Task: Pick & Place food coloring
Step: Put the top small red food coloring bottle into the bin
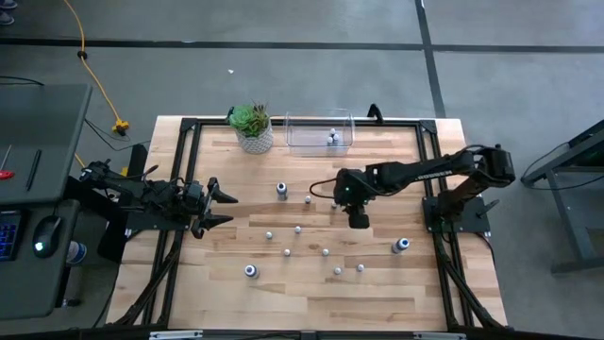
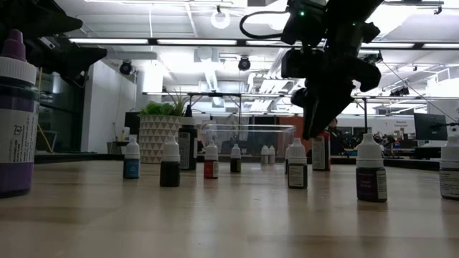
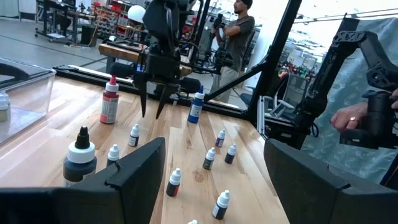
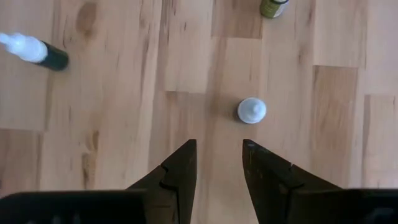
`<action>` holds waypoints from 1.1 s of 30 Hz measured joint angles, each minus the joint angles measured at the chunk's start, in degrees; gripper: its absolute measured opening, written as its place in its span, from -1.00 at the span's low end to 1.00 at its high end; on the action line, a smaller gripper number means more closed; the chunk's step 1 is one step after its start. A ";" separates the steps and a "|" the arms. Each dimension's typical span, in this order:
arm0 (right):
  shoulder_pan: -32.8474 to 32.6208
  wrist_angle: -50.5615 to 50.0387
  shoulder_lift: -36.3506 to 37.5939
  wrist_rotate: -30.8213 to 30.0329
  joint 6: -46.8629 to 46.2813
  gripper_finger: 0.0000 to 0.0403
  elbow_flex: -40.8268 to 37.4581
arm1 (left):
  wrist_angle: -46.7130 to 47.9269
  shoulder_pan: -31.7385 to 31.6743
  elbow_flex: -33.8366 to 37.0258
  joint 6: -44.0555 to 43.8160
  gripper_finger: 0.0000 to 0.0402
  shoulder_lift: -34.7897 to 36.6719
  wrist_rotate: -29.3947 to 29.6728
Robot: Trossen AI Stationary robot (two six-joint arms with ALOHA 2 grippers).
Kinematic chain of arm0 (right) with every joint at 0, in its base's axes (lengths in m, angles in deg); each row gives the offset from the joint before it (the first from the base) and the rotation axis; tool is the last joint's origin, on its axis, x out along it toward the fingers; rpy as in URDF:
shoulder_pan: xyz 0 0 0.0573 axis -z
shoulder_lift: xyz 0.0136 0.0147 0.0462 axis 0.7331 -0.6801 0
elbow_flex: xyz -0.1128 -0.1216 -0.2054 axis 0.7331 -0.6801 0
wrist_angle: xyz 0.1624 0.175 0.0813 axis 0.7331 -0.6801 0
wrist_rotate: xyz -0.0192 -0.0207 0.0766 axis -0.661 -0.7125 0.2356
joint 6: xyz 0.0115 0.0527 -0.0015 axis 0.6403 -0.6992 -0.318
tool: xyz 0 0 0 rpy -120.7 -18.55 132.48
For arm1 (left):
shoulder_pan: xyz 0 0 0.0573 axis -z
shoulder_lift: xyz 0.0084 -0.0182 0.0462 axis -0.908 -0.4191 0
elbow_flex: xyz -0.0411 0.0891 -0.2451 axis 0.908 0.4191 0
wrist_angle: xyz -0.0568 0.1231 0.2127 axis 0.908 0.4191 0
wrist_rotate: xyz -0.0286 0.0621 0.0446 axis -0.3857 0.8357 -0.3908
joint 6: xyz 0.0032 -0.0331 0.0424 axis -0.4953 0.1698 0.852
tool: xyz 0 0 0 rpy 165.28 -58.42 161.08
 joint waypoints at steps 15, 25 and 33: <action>2.45 -2.97 -1.16 0.85 1.65 -0.22 3.50 | -0.01 -0.01 0.00 0.00 0.35 0.00 0.00; 2.46 -0.97 -2.18 -5.20 2.67 0.21 3.66 | 0.00 0.00 0.00 0.00 0.35 0.00 0.00; 2.44 -0.93 -8.12 -1.18 1.33 0.19 7.27 | -0.01 0.00 0.00 0.00 0.35 0.00 0.00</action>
